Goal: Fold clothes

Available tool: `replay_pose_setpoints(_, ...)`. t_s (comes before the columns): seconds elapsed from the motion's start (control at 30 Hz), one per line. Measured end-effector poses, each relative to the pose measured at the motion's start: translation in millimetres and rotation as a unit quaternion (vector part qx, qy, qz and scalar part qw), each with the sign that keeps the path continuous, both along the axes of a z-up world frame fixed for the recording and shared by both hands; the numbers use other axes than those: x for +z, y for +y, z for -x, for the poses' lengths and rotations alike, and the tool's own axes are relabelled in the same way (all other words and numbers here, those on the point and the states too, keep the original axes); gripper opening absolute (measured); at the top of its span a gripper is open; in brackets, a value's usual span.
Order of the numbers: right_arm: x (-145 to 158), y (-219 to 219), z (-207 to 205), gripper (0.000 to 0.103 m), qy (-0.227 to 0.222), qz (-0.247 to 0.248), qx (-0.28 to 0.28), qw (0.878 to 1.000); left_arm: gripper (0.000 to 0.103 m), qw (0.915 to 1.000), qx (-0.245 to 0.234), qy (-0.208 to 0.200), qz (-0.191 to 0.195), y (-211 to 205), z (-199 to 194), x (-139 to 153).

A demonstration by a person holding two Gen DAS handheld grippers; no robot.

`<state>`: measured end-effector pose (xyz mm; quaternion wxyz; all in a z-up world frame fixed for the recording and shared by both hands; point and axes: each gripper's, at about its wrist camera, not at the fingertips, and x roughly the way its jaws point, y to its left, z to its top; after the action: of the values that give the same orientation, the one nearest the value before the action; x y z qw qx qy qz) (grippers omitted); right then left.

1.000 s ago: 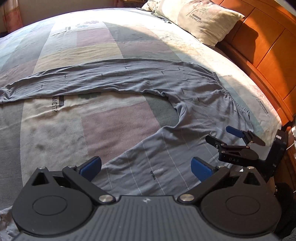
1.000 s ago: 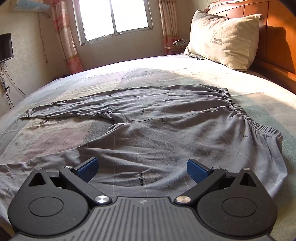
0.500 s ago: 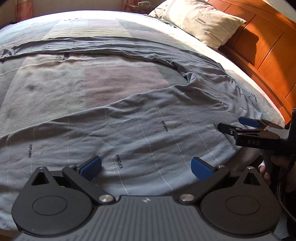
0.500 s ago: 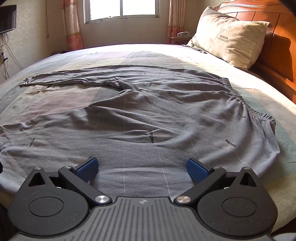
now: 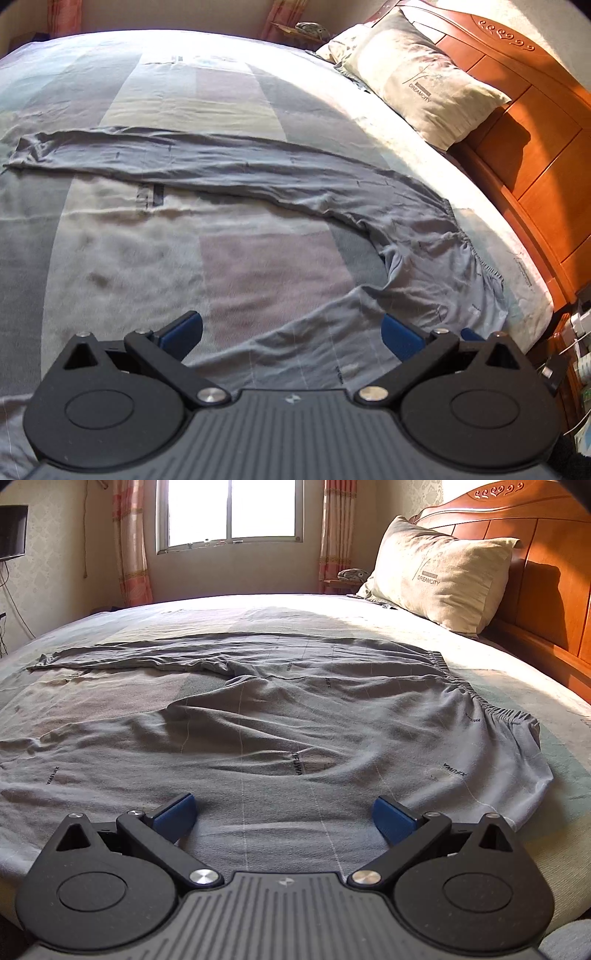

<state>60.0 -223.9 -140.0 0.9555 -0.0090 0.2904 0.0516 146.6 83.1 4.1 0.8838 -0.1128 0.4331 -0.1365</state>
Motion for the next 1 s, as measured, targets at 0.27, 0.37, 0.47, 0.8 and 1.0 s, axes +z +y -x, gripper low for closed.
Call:
replay_pose_setpoints(0.27,4.6,-0.6,-2.2,0.103,0.007,0.000,0.006,1.000,0.102,0.9996,-0.004,0.029,-0.007,-65.4,-172.6,-27.8)
replay_pose_setpoints(0.37,8.8,-2.2,-2.2,0.103,0.006,-0.010,0.011,1.000,0.102,0.9983,0.001,0.038,-0.045,-84.7,-205.0,-62.3)
replay_pose_setpoints(0.47,13.4,-6.4,-0.6,0.103,-0.003,-0.023,0.015,1.000,0.102,0.9953,0.008,0.047,-0.084,-94.6,-218.3,-91.6)
replay_pose_setpoints(0.8,14.4,-16.7,-2.1,0.103,0.006,-0.059,0.011,0.998,0.102,0.9885,-0.054,0.030,-0.138,-106.5,-176.1,-85.1)
replay_pose_setpoints(1.0,12.9,-14.5,-2.8,0.103,0.009,-0.053,0.011,0.999,0.102,0.9970,-0.057,0.029,-0.044,-122.4,-205.4,-87.4)
